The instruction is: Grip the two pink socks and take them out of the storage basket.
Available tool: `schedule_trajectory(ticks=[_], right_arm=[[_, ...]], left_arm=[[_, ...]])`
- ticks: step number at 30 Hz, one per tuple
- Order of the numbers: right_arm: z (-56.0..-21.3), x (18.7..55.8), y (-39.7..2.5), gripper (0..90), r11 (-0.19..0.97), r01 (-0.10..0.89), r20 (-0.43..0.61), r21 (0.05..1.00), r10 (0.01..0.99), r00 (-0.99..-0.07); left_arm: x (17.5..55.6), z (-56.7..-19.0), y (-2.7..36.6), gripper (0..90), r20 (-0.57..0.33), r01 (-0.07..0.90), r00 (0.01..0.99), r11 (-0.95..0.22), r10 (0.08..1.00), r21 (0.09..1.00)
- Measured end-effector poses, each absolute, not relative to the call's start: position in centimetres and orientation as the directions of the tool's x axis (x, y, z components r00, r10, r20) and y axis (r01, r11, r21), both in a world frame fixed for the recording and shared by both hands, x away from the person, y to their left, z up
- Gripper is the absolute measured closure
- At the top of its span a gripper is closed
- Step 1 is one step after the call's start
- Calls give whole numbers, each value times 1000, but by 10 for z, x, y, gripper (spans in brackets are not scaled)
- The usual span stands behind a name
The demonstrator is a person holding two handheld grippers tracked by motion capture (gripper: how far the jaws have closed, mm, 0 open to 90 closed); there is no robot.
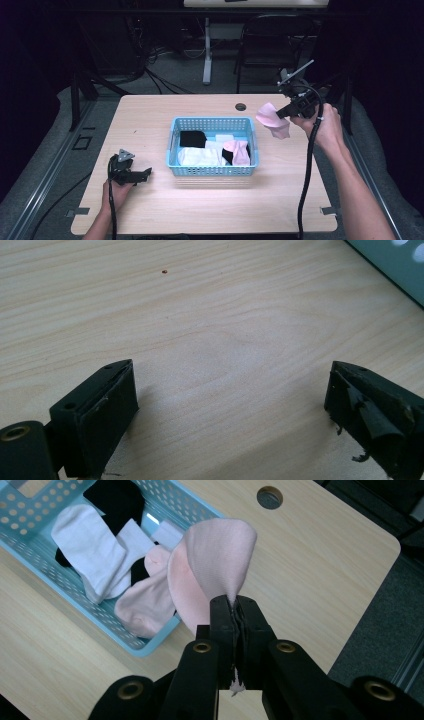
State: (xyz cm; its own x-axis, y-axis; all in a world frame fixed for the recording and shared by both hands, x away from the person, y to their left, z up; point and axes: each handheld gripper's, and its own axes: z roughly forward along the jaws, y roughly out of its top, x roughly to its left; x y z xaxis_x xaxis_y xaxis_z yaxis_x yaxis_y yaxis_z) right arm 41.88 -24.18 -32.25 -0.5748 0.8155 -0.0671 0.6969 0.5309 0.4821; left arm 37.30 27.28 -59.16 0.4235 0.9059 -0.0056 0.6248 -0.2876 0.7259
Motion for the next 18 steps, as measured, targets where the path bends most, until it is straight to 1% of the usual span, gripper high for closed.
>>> schedule_trajectory(ticks=[5,18], right_arm=[[-329,416,-254,874,518,711,-67,475,827,-558],[-351,411,-293,874,442,764,-36,470,875,-483]], left_arm=[[373,-592,273,65,-5,625,424,-288,906,726],[373,-591,273,65,-4,625,425,-291,905,724]])
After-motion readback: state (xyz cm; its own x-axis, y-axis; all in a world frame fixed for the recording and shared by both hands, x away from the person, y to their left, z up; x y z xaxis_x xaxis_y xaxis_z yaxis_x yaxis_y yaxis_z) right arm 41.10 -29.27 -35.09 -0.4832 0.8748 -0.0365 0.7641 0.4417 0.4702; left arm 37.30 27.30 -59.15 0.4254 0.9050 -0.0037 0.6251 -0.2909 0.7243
